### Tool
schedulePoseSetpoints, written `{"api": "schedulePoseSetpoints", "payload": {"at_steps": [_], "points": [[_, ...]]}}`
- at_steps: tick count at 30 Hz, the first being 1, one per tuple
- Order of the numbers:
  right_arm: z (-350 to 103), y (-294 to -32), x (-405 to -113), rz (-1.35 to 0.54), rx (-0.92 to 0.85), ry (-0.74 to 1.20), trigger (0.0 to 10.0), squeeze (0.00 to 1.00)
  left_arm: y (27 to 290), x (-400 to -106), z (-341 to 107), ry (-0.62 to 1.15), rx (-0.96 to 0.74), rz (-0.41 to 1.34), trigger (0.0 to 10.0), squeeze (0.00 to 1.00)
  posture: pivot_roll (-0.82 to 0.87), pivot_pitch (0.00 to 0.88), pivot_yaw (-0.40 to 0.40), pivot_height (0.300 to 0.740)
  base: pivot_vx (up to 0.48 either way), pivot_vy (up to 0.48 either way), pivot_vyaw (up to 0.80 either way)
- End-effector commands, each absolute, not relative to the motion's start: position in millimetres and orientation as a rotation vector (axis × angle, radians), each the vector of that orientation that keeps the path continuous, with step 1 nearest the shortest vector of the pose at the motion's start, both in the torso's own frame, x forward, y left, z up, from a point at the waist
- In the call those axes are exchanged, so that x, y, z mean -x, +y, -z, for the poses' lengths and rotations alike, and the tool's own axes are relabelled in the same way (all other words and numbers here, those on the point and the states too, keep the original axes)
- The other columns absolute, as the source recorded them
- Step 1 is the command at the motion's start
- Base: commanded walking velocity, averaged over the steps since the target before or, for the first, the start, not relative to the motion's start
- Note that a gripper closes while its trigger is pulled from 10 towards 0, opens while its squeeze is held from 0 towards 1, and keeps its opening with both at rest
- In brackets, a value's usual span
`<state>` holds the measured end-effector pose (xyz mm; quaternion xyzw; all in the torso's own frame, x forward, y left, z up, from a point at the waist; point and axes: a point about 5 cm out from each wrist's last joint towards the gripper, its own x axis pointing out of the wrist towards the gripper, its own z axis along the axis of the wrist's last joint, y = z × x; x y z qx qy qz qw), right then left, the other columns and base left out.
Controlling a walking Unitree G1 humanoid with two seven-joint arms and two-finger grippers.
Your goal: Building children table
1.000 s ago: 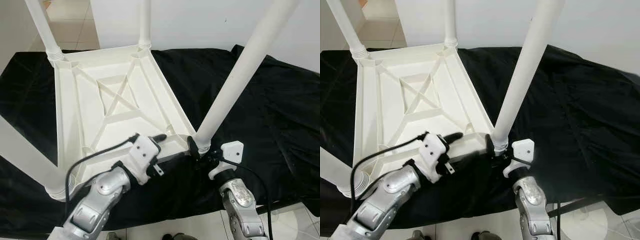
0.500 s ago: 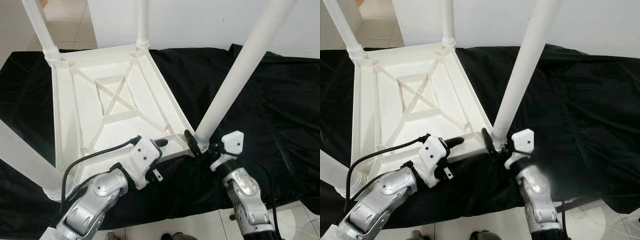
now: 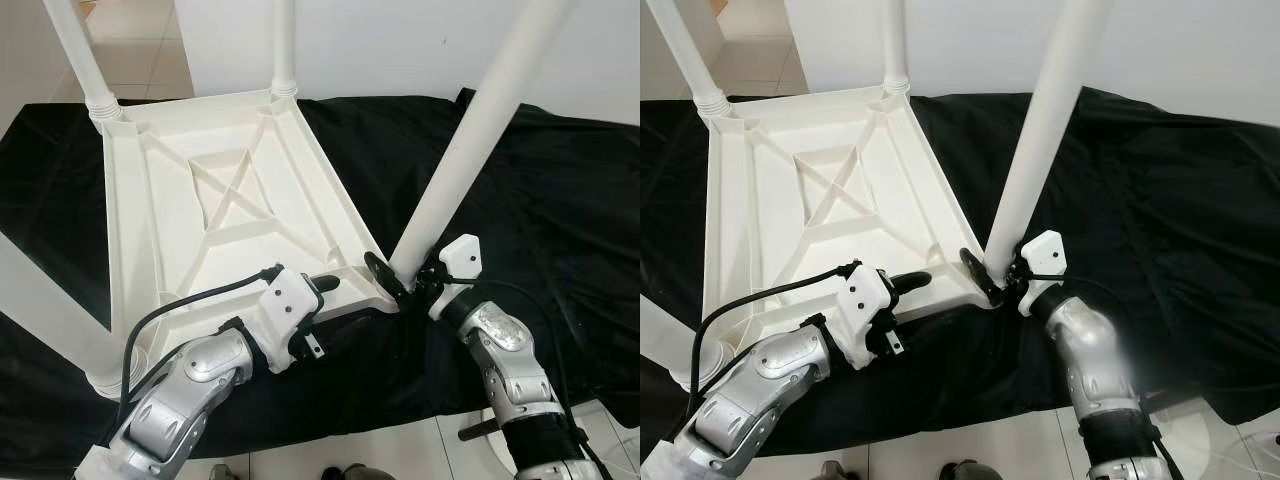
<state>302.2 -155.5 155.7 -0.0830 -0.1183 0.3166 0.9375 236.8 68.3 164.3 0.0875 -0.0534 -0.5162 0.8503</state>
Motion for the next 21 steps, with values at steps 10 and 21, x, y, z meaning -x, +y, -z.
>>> {"api": "schedulePoseSetpoints", "payload": {"at_steps": [10, 21], "points": [[-144.1, -163.7, -310.7, -0.704, 0.197, -0.168, 0.0, 0.00, 71.1, -241.5, -158.8, -0.065, -0.191, 1.028, 10.0, 0.00, -0.03, 0.120, -0.044, 0.740, 0.000, 0.000, 0.00], [-139.4, -162.4, -307.1, -0.588, 0.083, -0.150, 10.0, 0.00, 67.0, -248.7, -155.2, -0.037, -0.171, 0.998, 10.0, 0.00, -0.04, 0.111, -0.042, 0.740, 0.000, 0.000, 0.00]]}}
